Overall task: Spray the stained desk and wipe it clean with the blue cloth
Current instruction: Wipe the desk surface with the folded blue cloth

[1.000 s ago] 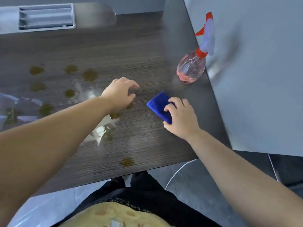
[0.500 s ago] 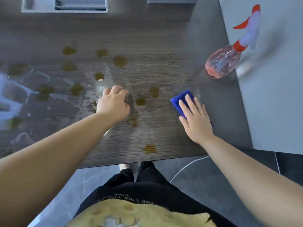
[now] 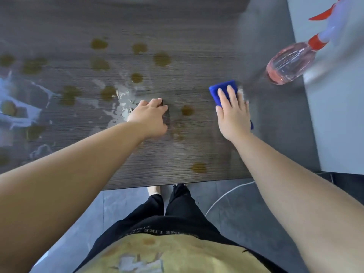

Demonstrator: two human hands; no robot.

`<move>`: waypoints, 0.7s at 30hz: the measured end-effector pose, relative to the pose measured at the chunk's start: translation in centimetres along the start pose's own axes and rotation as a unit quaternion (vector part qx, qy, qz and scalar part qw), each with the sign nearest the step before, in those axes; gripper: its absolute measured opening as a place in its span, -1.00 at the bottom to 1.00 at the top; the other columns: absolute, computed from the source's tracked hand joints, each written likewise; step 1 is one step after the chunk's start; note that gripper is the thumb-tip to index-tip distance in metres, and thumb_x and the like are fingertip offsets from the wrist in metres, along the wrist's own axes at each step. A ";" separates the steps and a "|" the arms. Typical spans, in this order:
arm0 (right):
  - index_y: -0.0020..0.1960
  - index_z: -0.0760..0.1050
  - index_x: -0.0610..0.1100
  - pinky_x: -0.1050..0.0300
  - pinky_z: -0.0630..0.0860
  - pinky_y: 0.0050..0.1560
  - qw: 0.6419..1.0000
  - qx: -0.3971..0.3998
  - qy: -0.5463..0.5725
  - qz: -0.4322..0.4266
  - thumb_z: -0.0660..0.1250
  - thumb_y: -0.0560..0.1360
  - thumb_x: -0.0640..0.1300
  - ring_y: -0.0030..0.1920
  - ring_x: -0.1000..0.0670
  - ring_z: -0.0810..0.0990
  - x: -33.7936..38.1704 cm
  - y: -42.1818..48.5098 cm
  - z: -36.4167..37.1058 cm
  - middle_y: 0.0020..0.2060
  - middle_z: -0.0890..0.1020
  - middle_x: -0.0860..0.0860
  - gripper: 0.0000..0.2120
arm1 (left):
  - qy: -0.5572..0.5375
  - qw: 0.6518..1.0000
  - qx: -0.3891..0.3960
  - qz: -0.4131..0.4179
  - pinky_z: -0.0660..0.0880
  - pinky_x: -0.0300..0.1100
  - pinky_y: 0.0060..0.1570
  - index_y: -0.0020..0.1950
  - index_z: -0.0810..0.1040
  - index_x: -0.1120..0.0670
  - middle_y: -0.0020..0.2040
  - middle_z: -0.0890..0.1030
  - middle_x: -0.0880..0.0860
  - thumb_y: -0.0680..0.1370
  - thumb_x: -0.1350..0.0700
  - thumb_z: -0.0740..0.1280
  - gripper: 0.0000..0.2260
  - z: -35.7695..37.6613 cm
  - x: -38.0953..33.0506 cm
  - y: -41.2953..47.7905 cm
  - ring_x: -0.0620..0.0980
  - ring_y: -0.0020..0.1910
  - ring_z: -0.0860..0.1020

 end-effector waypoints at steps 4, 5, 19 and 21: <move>0.53 0.05 0.00 -0.16 -0.04 0.47 0.999 0.023 0.003 -0.038 0.00 0.64 0.00 0.51 -0.18 -0.03 4.7 0.6 1.0 0.53 0.05 -0.03 -0.53 | 0.005 1.000 -0.006 0.003 0.33 -0.05 0.29 0.54 0.05 -0.04 0.55 0.00 -0.05 0.56 0.03 0.18 -0.43 0.2 0.1 -0.2 0.09 0.48 0.05; 0.52 0.07 0.01 -0.17 -0.02 0.46 0.995 0.040 -0.004 -0.095 0.00 0.63 0.01 0.51 -0.17 -0.02 5.5 -0.6 1.4 0.53 0.08 -0.03 -0.54 | 0.002 1.000 -0.007 0.002 0.33 -0.04 0.29 0.54 0.05 -0.04 0.55 -0.01 -0.05 0.56 0.03 0.18 -0.43 0.3 0.1 -0.3 0.09 0.48 0.05; 0.51 0.13 0.00 -0.21 0.05 0.44 0.986 0.033 -0.039 -0.156 0.02 0.62 0.01 0.50 -0.19 0.07 8.5 -3.6 2.4 0.51 0.14 -0.04 -0.53 | -0.080 0.996 -0.037 0.016 0.21 -0.01 0.37 0.55 0.03 0.02 0.56 0.04 -0.07 0.54 0.05 0.20 -0.39 0.6 0.9 -0.1 0.10 0.48 0.07; 0.49 0.18 0.01 -0.18 0.06 0.42 0.966 0.063 -0.055 -0.246 -0.02 0.59 0.04 0.49 -0.17 0.11 7.5 -6.5 2.6 0.50 0.20 -0.03 -0.53 | -0.104 0.994 -0.038 0.024 0.19 -0.01 0.40 0.54 0.03 0.04 0.55 0.06 -0.05 0.54 0.08 0.19 -0.40 0.5 1.0 -0.2 0.11 0.49 0.06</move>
Point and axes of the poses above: each hand's wrist, its own y-axis towards the middle knuckle, its own z-axis out of the palm, x = y × z, the point moved 7 cm from there along y, towards the middle knuckle
